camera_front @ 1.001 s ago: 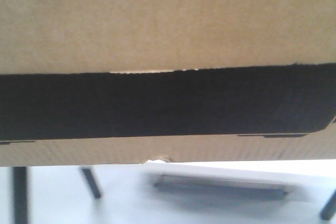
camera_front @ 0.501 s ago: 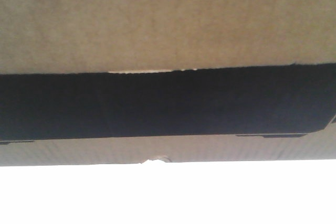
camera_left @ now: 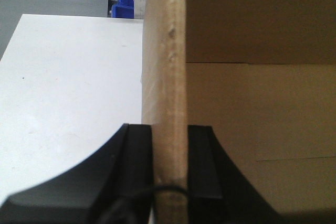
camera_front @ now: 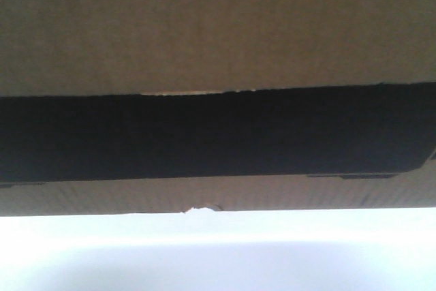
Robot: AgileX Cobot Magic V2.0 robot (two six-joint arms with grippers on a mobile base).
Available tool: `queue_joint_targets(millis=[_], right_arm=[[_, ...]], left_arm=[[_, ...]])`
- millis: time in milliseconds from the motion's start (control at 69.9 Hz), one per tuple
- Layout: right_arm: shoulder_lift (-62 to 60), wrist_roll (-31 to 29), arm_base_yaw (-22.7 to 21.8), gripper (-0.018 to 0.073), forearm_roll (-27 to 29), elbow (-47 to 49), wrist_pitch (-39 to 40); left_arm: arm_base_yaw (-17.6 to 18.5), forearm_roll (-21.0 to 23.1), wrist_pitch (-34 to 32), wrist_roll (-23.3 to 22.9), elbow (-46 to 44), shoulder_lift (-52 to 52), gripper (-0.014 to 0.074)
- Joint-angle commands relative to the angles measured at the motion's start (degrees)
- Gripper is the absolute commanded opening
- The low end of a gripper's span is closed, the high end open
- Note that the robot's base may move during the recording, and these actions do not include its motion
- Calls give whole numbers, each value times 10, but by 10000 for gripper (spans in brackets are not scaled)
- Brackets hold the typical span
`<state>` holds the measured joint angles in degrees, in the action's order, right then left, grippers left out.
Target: Grab box from left shelf to table start
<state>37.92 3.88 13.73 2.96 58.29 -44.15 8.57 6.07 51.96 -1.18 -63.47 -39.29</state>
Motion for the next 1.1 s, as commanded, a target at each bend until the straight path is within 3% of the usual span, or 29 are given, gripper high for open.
queue_joint_targets(millis=[0, 758, 1087], right_arm=[[1, -5, -1, 57, -14, 22, 81], [1, -5, -1, 57, -14, 22, 94], [1, -5, -1, 57, -14, 22, 79]], left_arm=[[3, 43, -72, -3, -22, 4, -102], [3, 43, -72, -3, -22, 4, -102], [3, 67, -72, -3, -22, 4, -102]])
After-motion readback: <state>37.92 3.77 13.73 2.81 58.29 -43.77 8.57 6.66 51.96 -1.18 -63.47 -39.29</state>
